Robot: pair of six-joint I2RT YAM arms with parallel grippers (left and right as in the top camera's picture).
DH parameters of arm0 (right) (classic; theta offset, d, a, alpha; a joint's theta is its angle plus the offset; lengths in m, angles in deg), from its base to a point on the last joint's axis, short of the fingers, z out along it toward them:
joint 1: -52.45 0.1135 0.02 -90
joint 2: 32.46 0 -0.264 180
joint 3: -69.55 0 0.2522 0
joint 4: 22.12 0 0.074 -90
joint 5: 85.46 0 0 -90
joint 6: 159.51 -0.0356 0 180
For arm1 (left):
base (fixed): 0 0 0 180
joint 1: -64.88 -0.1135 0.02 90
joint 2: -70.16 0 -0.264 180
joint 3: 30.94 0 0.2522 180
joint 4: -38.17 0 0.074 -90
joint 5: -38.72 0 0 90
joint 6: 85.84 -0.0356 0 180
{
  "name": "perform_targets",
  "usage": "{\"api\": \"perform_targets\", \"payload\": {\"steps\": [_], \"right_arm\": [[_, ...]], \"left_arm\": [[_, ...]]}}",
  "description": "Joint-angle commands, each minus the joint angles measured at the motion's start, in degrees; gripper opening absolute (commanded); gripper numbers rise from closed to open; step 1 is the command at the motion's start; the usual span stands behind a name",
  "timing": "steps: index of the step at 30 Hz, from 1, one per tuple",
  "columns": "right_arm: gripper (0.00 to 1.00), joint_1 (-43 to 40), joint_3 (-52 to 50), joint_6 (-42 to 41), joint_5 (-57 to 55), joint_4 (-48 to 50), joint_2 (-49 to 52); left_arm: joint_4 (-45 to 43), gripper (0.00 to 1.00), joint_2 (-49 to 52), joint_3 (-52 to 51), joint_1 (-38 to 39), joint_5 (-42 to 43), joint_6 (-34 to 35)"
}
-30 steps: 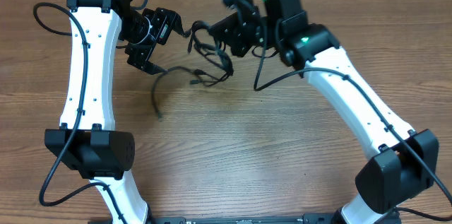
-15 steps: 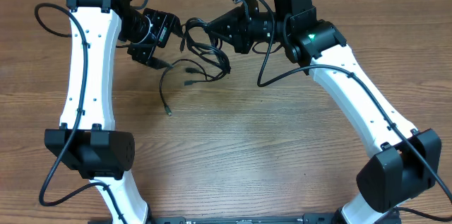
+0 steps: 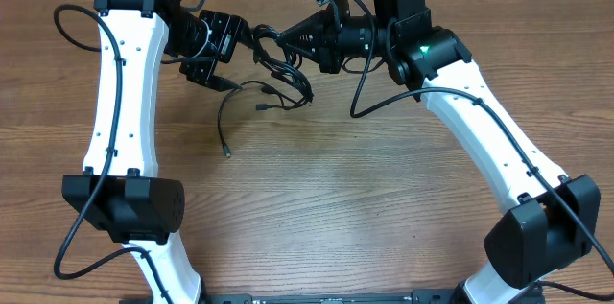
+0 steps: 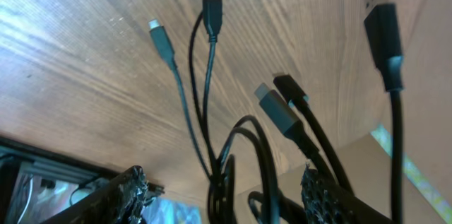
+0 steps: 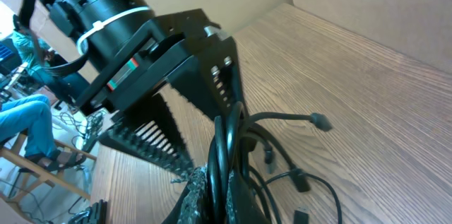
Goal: Untangle cables
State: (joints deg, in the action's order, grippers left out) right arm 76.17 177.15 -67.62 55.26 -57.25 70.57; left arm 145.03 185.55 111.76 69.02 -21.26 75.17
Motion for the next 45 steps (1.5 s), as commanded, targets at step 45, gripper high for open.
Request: {"api": "perform_targets", "payload": {"steps": [45], "right_arm": [[0.04,0.9,0.6,1.3,-1.8,0.5,-1.2]], "left_arm": [[0.0,0.55,-1.3,0.5,1.2,-5.3,4.6]]}}
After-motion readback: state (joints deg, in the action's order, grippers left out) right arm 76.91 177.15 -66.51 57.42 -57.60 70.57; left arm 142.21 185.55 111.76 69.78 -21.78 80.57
